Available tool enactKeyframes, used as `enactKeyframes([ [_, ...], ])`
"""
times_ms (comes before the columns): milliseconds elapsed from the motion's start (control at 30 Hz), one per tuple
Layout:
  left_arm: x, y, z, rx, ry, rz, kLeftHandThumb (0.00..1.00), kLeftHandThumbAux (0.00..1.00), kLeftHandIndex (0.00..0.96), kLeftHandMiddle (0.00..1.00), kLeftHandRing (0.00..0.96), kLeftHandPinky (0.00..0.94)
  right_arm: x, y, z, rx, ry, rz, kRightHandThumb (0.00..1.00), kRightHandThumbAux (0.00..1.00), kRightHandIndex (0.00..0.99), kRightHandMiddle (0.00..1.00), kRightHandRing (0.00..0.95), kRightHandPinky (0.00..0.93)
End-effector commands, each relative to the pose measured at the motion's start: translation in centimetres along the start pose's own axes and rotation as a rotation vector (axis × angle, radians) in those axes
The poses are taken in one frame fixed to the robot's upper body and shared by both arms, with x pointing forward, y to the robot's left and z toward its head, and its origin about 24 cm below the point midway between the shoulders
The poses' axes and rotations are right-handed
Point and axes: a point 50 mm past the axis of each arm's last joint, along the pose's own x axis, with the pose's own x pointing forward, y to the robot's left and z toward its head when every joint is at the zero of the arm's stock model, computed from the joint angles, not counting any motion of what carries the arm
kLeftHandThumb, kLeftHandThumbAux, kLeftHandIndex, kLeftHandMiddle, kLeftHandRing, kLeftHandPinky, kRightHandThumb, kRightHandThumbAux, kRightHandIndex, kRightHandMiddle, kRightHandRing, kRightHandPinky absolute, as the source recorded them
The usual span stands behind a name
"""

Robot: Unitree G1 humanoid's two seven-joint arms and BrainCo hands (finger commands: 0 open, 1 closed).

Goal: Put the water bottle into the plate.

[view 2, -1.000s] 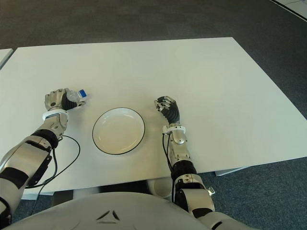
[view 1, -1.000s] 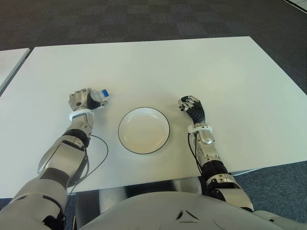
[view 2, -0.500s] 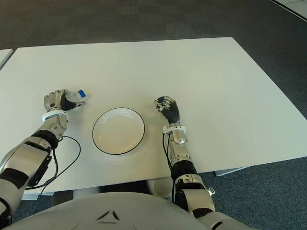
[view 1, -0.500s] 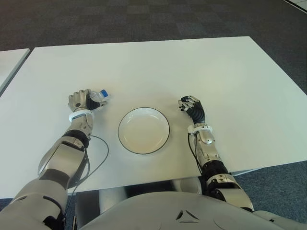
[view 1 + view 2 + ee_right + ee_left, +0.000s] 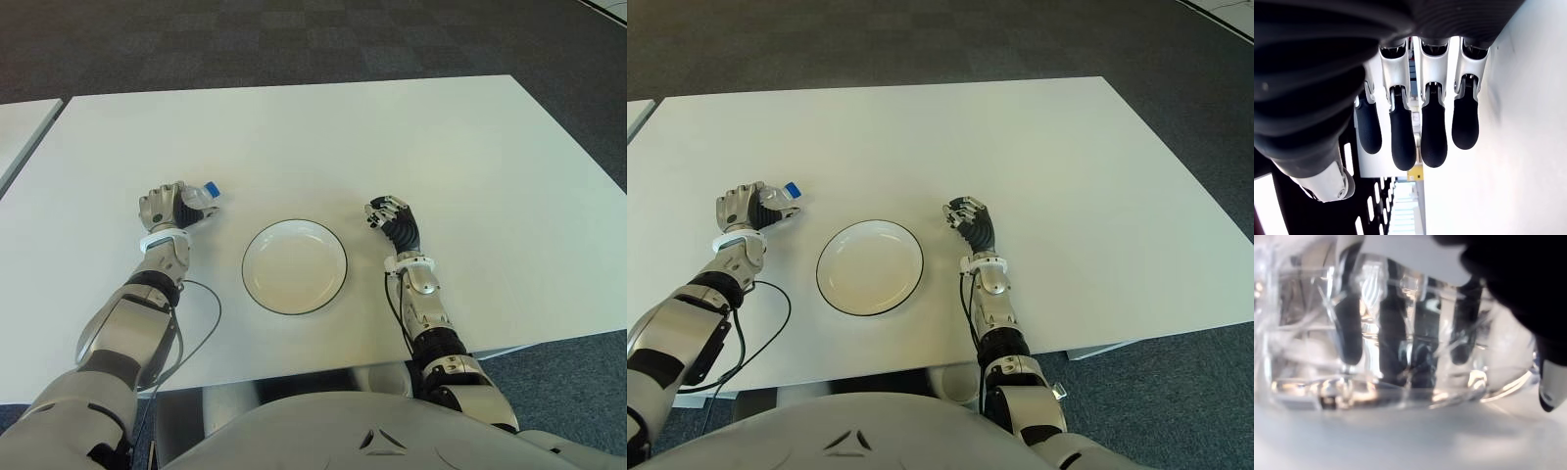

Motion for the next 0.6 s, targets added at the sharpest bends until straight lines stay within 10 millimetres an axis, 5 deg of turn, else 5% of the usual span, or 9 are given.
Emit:
enactKeyframes([
  [33,-3.06,-3.78,-0.94,-0.039,0.061,-0.157,0.95,0.653,0.385,0.501,0.517,0.754,-0.46,-0.1,-1.06,0.0,0.058,-0.004,0.707,0.73,0.428,0.547,0.56,0.547],
  [600,-2.95,-3.65,-0.65,-0.064,0.049,-0.143,0.949,0.653,0.384,0.5,0.517,0.752,-0.4,-0.15,-1.03,0.002,0.061,-0.004,0.707,0.73,0.428,0.549,0.562,0.559],
])
